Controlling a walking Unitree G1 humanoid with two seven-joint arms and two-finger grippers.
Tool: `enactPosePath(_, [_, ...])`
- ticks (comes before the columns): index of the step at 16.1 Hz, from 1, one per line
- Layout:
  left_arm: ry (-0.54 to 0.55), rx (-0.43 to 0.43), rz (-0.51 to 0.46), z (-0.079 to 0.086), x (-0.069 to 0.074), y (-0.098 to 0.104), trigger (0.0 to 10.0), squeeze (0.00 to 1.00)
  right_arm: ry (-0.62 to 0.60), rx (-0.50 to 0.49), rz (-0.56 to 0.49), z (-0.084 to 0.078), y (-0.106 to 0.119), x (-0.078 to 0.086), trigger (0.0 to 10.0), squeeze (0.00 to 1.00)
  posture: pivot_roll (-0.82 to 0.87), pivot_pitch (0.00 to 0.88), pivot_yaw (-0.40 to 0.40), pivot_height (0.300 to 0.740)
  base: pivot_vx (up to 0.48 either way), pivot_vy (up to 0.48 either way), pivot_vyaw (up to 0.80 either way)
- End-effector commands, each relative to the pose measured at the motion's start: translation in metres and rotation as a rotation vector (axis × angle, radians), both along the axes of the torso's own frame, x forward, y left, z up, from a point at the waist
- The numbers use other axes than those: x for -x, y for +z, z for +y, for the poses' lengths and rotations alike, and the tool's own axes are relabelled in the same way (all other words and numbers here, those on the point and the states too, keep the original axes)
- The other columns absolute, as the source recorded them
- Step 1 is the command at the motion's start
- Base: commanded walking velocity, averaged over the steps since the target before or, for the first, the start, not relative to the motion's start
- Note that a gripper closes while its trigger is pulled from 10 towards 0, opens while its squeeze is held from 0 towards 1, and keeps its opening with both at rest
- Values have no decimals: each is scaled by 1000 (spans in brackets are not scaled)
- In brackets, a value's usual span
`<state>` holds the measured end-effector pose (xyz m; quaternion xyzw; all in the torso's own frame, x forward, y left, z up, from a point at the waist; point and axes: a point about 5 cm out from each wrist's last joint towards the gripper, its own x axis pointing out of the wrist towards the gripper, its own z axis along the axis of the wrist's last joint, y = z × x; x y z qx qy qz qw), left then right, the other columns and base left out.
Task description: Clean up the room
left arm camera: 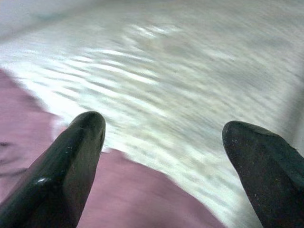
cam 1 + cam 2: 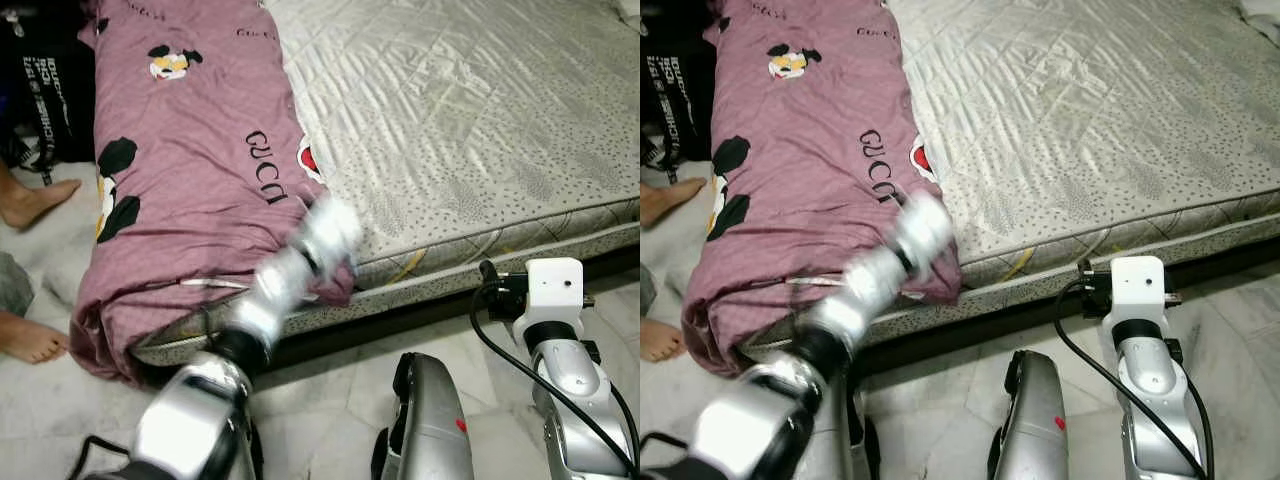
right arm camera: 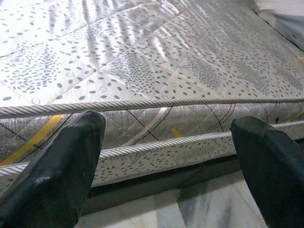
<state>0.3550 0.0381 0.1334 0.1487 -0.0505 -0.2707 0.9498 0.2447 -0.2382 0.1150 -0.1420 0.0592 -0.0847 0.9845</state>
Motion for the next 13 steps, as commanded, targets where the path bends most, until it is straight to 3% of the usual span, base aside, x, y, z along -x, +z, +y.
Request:
enactPosePath(1, [135,39,59,21,-4,-11,10000,0,-11,-3,6,0,-3,2,10000,0,-148,109,20,537,0,0,0])
enactPosePath(3, [305,-12,224,61,-10,-37,10000,0,-16,-6,0,0,-3,4,10000,0,-158,114,26,537,0,0,0])
enactPosePath(6, [320,-104,482,85,4,-77,10000,0,-26,-3,2,-3,-3,6,10000,0,-163,115,29,537,0,0,0])
enactPosePath(7, [267,-178,580,86,16,-94,10000,0,-28,-2,1,-4,-2,6,10000,0,-163,115,29,537,0,0,0])
enactPosePath(9, [188,-230,720,77,37,-120,10000,0,-29,-1,-5,-4,0,4,10000,0,-163,115,29,537,0,0,0])
enactPosePath(10, [175,-236,726,73,39,-122,10000,0,-30,0,-6,-4,0,4,10000,0,-183,111,34,537,0,0,0])
enactPosePath(13, [54,-235,725,31,46,-122,10000,0,-22,3,-10,-2,1,1,10000,0,-180,102,27,537,0,0,0])
